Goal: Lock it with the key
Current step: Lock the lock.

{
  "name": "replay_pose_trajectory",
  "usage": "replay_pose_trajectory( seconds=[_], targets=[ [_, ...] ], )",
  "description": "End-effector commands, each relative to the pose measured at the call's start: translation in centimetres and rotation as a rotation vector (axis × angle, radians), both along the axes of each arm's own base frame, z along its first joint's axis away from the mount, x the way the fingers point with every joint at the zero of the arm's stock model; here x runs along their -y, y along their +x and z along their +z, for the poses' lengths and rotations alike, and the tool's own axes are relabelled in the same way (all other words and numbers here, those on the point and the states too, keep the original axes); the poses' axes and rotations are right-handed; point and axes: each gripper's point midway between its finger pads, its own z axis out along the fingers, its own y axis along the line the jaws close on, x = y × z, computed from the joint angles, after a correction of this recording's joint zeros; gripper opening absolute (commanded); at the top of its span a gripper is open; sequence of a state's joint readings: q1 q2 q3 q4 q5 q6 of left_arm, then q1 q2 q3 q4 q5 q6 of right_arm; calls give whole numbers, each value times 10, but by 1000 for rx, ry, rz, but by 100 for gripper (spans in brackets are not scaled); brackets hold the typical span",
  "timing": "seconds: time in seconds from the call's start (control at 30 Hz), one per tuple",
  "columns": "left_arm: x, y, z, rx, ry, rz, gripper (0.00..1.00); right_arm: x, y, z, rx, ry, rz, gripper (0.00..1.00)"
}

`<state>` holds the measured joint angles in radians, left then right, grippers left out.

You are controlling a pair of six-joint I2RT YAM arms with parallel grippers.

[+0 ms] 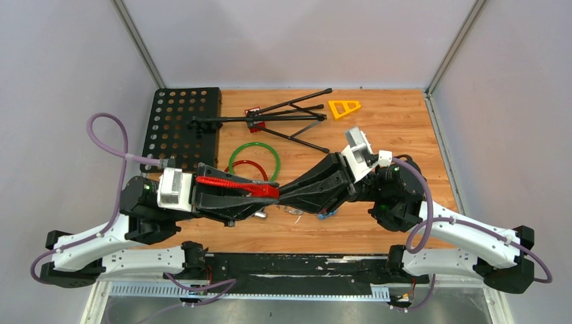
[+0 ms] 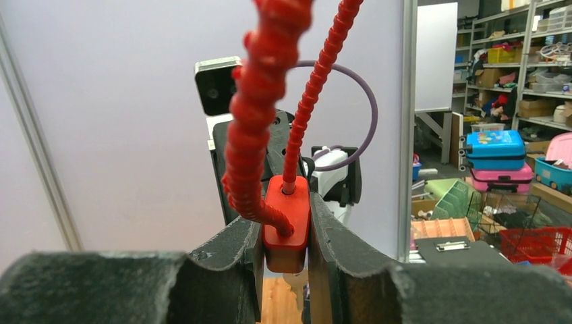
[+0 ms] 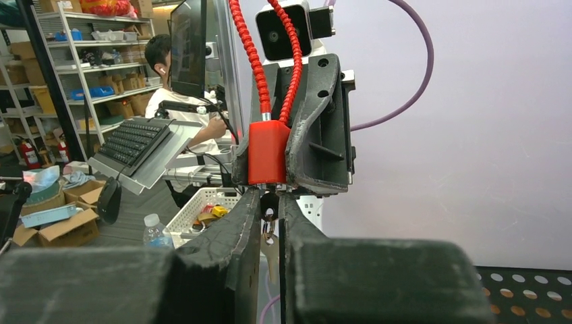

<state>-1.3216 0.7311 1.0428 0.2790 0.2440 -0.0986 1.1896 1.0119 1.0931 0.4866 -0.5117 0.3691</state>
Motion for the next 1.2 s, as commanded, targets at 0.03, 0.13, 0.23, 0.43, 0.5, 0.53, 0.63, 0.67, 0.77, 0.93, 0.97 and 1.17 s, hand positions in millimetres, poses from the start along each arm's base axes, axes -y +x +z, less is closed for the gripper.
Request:
replay_pose_trajectory(
  seconds=[0.03, 0.13, 0.23, 0.43, 0.5, 0.53, 0.63, 0.67, 0.77, 0.93, 0.97, 1.17],
  targets=[
    [5, 12, 0, -8, 7, 60, 0, 1, 1, 12, 9, 39, -26, 0],
    [10, 25, -5, -49, 31, 115, 0, -4, 14, 8, 6, 37, -120, 0],
    [13, 41, -9, -100, 44, 185, 0, -8, 31, 4, -1, 35, -241, 0],
    [10, 64, -14, -192, 45, 293, 0, -16, 54, -2, 39, 25, -430, 0],
    [10, 69, -15, -219, 39, 310, 0, -16, 58, -2, 63, 26, -488, 0],
    [9, 69, -15, -227, 33, 312, 0, -16, 61, -2, 70, 29, -527, 0],
    [7, 70, -13, -244, 14, 311, 0, -17, 61, -1, 121, 35, -610, 0],
    [7, 71, -13, -249, 13, 313, 0, -18, 60, -2, 139, 32, -632, 0],
    [7, 72, -13, -259, 8, 315, 0, -24, 55, -6, 214, 12, -699, 0],
    [6, 70, -12, -260, 0, 306, 0, -32, 51, -13, 313, -22, -807, 0],
    [6, 69, -11, -257, -3, 302, 0, -33, 50, -13, 324, -26, -815, 0],
    [-2, 67, -7, -249, -25, 301, 0, -27, 49, -10, 339, -19, -847, 0]
  ],
)
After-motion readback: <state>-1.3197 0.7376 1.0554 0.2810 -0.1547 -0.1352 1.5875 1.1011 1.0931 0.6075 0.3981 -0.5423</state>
